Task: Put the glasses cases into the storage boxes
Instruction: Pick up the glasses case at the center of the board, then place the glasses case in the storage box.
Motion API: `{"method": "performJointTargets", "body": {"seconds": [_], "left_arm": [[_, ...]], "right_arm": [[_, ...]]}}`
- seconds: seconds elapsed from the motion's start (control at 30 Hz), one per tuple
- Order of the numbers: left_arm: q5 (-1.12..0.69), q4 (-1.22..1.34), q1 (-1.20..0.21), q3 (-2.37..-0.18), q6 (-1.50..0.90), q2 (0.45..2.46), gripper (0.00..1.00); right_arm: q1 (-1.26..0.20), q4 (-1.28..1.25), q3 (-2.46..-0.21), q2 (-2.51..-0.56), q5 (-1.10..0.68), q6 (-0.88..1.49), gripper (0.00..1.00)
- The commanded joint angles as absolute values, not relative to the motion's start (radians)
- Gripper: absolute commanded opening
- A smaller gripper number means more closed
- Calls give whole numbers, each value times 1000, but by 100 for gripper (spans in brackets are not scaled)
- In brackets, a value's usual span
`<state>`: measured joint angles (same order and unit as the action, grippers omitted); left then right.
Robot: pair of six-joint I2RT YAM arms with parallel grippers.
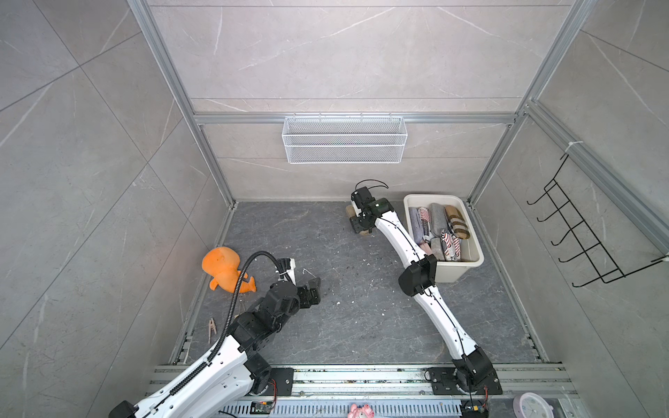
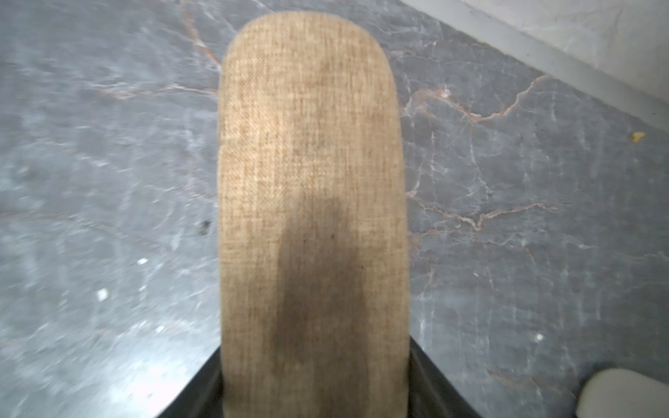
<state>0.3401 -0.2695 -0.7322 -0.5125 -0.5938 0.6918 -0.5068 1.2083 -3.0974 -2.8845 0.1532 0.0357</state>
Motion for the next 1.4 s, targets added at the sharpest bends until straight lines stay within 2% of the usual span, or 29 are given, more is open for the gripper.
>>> {"method": "performJointTargets", "body": {"seconds": [0.0,0.07,0.2,0.27,0.3,0.37,0.5,0.73,0.83,0.97,1.27,1.37], "left_arm": [[346,-244,-726,-557,-562,693,99],[337,-244,-726,-562,-560,698,99],[323,-239,-726,-557,-557,696,99],[316,-232,-726,-551,-558,692,99],[312,-231,-726,-549,-565,689,99],[298,-210,-726,-538,-569,686,99],[284,-194,-726,-543,-584,693,98],[274,-189,-726,-541,-553,676,98],[269,-183,-726,-539,-553,677,98],[260,-173,-726,-535,-561,684,98],[210,-118,-726,-541,-599,748,97],[187,-103,-727,-558,-595,789,97]], "right_arm": [[-517,1338,-3166,-2780,175,-7,61],[-517,1365,-3129,-2722,192,-19,60],[-523,1189,-2700,-2418,216,-53,59],[-524,1060,-2486,-2272,239,-58,62],[-522,1052,-2471,-2242,240,-49,62],[-517,1163,-2605,-2265,274,-24,62],[-494,1485,-3039,-2393,284,96,53],[-500,1455,-2882,-2275,293,61,52],[-500,1386,-2707,-2167,307,33,52],[-461,1201,-2309,-1931,284,0,54],[-200,1085,-1886,-1695,186,73,52],[-168,1038,-1754,-1632,169,80,52]]}}
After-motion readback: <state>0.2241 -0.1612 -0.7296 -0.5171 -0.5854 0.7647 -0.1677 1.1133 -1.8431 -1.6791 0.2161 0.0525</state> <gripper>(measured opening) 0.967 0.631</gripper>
